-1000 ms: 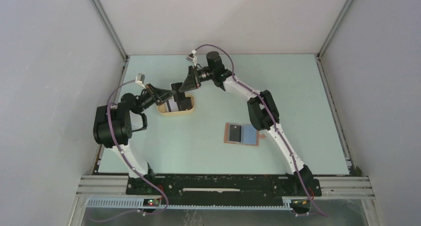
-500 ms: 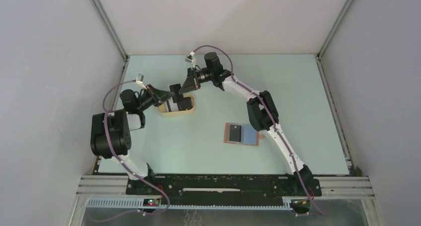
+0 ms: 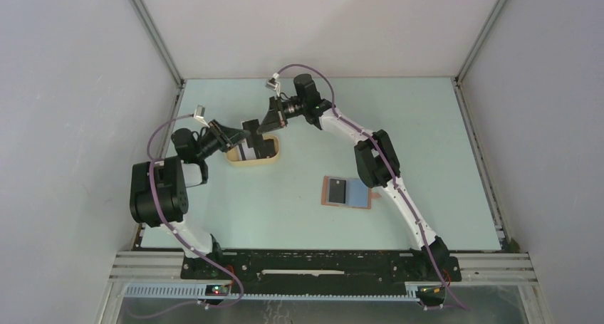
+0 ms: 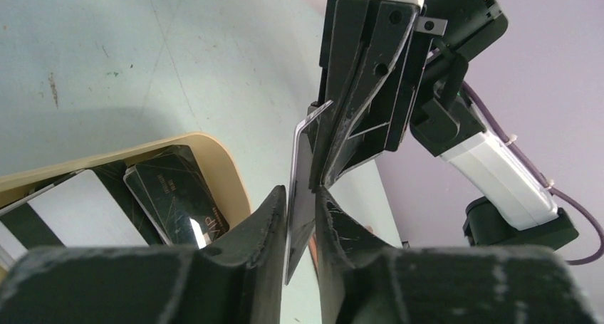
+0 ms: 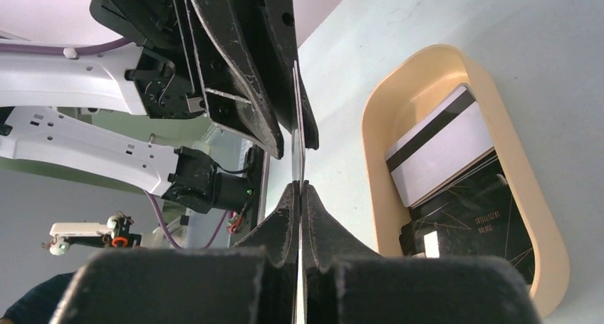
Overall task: Put the credit cards into the card holder
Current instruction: Pick up the credit card from the storage box.
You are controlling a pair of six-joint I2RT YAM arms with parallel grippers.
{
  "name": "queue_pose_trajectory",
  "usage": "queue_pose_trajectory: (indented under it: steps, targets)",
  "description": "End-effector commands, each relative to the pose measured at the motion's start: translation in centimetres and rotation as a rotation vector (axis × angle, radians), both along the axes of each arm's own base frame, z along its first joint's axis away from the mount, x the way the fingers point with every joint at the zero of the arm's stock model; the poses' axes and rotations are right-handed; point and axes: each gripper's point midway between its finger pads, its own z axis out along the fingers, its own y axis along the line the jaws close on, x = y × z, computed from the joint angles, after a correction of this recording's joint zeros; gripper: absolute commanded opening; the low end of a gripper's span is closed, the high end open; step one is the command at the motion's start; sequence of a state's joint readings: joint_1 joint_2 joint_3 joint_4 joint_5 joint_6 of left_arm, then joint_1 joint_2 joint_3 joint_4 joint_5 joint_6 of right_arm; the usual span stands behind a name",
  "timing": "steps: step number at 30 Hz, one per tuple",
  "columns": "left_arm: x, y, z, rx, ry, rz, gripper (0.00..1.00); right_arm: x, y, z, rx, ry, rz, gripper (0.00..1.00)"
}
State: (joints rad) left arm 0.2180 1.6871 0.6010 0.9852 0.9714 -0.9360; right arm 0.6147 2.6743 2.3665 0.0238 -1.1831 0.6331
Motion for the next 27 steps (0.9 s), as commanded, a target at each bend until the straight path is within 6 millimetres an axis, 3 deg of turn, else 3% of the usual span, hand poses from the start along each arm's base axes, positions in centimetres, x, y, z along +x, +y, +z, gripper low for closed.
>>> queue_pose_trajectory:
  steps: [1,6,9,14,21,27]
  targets:
    - [-0.2,0.1,1.8,-0.003,-0.081,0.014,0.31,0.1,-0.2,3.6,0.064,-0.078,0.02,0.0]
    - [-0.9,0.7,3.7,0.026,-0.147,0.079,0.52,0.7,-1.8,4.1,0.028,-0.099,-0.002,0.0]
    - [-1.7,1.1,4.8,0.056,-0.184,0.128,0.58,0.6,-3.2,4.4,-0.009,-0.141,-0.008,0.0]
    - [-3.3,1.2,7.2,0.143,-0.258,0.211,0.64,-0.9,-6.4,6.4,-0.042,-0.212,-0.024,0.0]
    - [-6.7,-1.8,12.3,0.275,-0.407,0.226,0.8,-6.0,-13.6,10.2,-0.094,-0.34,-0.027,0.0]
    - [-11.3,-5.2,16.4,0.232,-0.561,0.17,0.99,-12.9,-20.6,12.4,-0.091,-0.411,0.006,0.0]
